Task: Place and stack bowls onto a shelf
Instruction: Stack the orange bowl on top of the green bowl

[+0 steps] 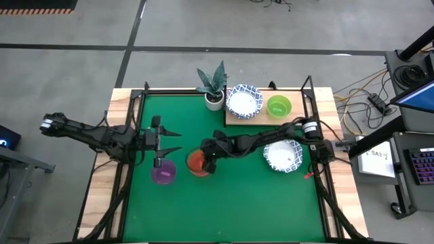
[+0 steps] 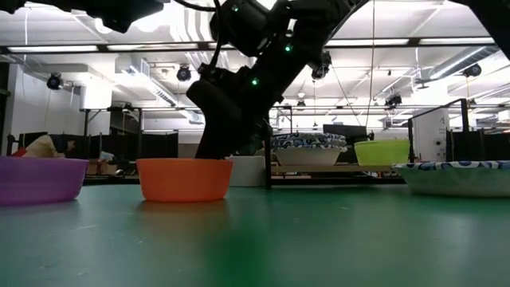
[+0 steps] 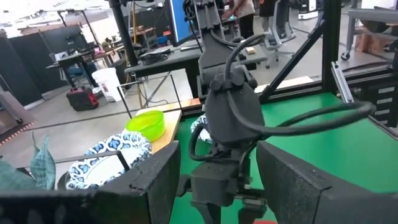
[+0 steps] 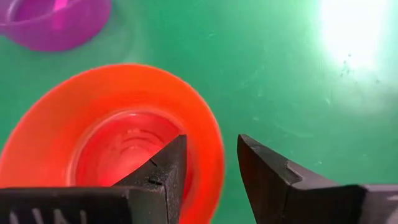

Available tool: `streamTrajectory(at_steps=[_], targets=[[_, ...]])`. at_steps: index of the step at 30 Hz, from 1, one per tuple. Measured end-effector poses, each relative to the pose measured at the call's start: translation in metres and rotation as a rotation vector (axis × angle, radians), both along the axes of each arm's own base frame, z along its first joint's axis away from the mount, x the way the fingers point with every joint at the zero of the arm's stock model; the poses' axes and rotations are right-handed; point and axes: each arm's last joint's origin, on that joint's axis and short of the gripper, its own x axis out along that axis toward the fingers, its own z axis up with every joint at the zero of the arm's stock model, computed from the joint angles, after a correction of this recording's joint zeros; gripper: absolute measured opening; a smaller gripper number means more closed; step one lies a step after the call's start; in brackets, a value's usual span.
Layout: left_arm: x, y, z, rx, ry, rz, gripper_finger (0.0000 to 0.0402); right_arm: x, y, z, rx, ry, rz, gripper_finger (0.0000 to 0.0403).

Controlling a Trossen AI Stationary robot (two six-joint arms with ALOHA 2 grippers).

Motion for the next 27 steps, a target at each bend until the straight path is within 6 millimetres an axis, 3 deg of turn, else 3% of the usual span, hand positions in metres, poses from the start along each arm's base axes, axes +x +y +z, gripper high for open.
streamTrajectory(at_steps=[9,18,22,27], targets=[[0.002,0.000,-0.001,0.002,0.009,0.000,0.0194,0.000,-0.005,-0.001,0.000,0.000,-0.013,0.0132],[0.002,0.000,-0.001,0.002,0.009,0.000,0.0194,0.003,-0.005,-0.027,-0.001,0.052,-0.011,0.0127],[0.002,0.000,-0.001,0.002,0.010,-0.001,0.0194,0.003,-0.005,-0.028,0.002,0.061,-0.008,0.0098],[0.002,-0.001,-0.002,0.002,0.011,0.000,0.0194,0.002,-0.004,-0.024,0.009,0.054,0.011,0.0027]])
